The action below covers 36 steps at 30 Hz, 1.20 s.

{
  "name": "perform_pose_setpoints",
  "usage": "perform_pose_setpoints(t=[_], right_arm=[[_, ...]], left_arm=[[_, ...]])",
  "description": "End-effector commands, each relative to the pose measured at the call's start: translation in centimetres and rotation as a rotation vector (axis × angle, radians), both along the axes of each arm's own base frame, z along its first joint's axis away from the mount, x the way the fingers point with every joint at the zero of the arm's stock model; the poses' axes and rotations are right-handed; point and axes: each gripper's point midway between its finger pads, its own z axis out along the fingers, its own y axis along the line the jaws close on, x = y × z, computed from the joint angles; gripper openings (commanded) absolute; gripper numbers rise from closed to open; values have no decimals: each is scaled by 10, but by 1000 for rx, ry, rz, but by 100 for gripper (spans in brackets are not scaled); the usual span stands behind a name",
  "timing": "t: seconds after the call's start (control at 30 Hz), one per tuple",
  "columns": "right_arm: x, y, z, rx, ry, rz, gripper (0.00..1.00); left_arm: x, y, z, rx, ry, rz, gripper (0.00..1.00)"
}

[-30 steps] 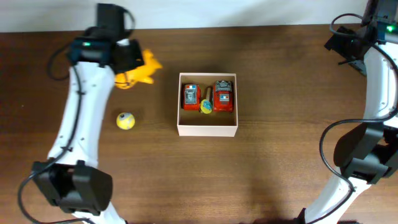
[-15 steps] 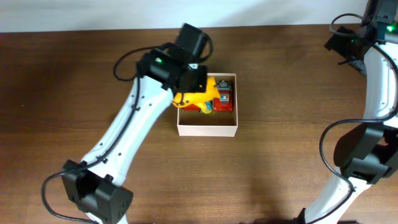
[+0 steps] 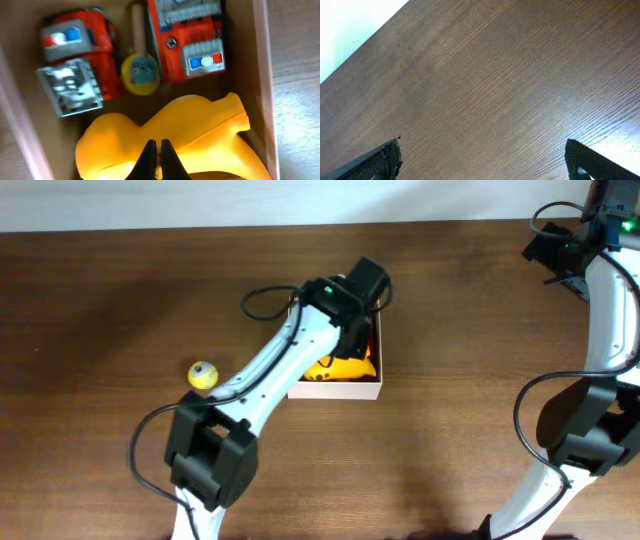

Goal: Pack container
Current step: 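Lower the fish toy into the box on top of the trucks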

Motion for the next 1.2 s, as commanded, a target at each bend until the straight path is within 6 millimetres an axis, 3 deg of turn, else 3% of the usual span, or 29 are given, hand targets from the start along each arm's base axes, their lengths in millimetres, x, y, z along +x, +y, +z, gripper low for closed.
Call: perform_pose_setpoints(t=[0.0, 0.3, 0.47, 0.83, 0.9, 0.93, 1.0, 1.03, 1.17], right_arm=[[0, 1, -1, 7, -1, -9, 99], [0, 1, -1, 7, -1, -9, 99], [0, 1, -1, 7, -1, -9, 99], [0, 1, -1, 7, -1, -9, 99], [0, 1, -1, 7, -1, -9, 99], [0, 1, -1, 7, -1, -9, 99], [0, 1, -1, 7, -1, -9, 99], [0, 1, -1, 7, -1, -9, 99], [0, 1, -1, 7, -1, -9, 99]], left_arm=[[-2, -8, -4, 10, -3, -4, 2], [-13, -22, -12, 19, 16, -42, 2], [-13, -20, -16, 41, 14, -42, 2], [-21, -17, -50, 93, 82, -47, 2], [-21, -17, -53, 98, 87, -47, 15], [-21, -17, -53, 98, 87, -47, 38], [-20, -17, -53, 98, 86, -47, 66], [-20, -17, -53, 97, 85, -47, 73], [-21, -17, -53, 98, 86, -47, 78]])
